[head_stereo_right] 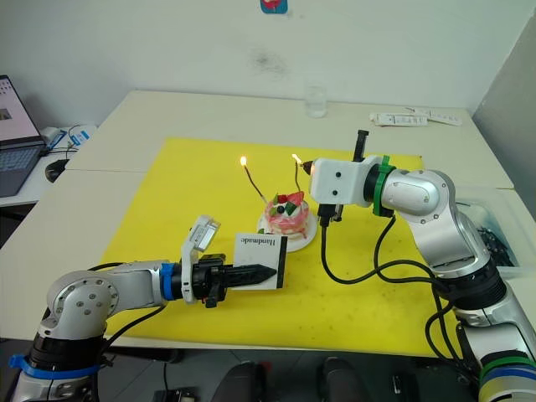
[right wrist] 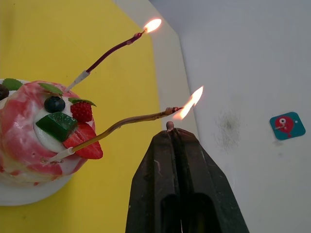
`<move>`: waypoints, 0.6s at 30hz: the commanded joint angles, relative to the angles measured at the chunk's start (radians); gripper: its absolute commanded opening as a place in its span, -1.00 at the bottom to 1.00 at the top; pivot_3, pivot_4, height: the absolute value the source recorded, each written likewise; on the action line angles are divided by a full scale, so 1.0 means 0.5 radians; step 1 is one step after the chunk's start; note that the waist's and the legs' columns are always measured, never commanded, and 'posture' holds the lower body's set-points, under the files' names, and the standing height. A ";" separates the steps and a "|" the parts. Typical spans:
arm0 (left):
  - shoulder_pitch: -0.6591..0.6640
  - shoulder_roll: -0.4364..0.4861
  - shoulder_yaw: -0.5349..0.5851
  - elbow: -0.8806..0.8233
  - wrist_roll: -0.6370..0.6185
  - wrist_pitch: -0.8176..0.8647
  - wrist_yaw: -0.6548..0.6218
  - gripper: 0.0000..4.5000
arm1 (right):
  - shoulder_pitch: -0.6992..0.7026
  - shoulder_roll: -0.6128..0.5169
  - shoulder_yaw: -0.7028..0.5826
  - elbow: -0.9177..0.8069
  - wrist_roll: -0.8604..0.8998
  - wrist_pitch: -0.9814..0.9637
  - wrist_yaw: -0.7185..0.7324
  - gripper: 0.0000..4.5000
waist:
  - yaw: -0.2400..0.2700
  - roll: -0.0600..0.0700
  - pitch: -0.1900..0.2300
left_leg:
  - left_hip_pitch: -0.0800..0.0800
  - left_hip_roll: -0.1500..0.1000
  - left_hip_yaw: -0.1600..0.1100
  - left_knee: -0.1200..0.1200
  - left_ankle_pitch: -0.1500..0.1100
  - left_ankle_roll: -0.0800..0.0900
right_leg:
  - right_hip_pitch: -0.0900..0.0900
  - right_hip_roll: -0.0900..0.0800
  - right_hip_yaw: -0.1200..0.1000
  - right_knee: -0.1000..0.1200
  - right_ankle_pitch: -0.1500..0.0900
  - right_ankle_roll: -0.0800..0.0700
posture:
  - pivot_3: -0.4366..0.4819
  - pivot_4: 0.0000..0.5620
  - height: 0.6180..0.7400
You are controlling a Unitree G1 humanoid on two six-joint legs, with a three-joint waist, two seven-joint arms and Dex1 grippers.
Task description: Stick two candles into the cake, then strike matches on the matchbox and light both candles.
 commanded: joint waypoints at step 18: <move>0.000 -0.115 -0.047 -0.088 -0.025 -0.017 0.050 -1.00 | 1.121 -0.314 -1.135 -0.501 0.067 0.727 -0.135 -0.98 | 0.044 0.000 0.000 | 0.000 -0.001 0.001 0.000 0.000 0.000 | 0.001 -0.003 0.001 -0.001 -0.003 0.006 | -0.05 -0.47 1.00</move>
